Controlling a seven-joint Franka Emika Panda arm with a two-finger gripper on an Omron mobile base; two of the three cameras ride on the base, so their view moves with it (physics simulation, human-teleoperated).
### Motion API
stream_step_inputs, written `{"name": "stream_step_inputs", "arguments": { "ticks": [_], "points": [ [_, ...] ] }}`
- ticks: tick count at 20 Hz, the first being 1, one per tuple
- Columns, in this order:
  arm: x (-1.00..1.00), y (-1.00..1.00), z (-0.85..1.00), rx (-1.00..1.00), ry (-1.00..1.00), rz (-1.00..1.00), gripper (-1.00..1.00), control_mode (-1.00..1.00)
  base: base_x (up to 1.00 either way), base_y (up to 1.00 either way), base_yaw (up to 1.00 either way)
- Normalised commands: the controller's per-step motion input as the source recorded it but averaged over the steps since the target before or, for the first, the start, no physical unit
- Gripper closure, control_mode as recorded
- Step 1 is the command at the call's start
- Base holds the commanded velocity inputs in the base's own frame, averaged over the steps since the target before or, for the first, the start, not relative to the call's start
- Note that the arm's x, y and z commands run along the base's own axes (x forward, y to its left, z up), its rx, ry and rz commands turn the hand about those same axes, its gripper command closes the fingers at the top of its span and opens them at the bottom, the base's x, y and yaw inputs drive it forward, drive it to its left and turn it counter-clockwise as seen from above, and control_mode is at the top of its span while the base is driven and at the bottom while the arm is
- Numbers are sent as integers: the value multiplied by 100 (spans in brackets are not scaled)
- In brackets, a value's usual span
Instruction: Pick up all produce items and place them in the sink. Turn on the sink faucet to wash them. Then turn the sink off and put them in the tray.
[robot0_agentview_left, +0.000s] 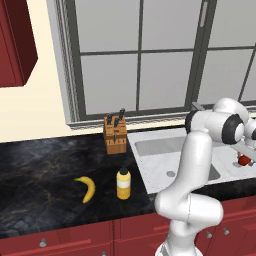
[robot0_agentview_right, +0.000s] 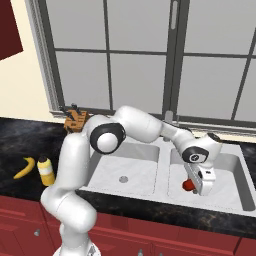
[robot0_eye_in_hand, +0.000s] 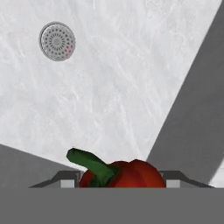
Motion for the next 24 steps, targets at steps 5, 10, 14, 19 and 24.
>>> {"name": "stream_step_inputs", "arguments": {
  "ticks": [5, 10, 14, 19, 24],
  "points": [
    [0, -2, -25, 0, -2, 0, 100, -100, 0, 0, 0],
    [2, -3, -21, -2, -1, 0, 100, -100, 0, 0, 0],
    [12, -7, -8, 0, -5, 2, 100, -100, 0, 0, 0],
    [21, -5, -14, 0, -5, 8, 100, -100, 0, 0, 0],
    [27, -3, -19, -2, 0, 10, 100, -100, 0, 0, 0]
  ]
}}
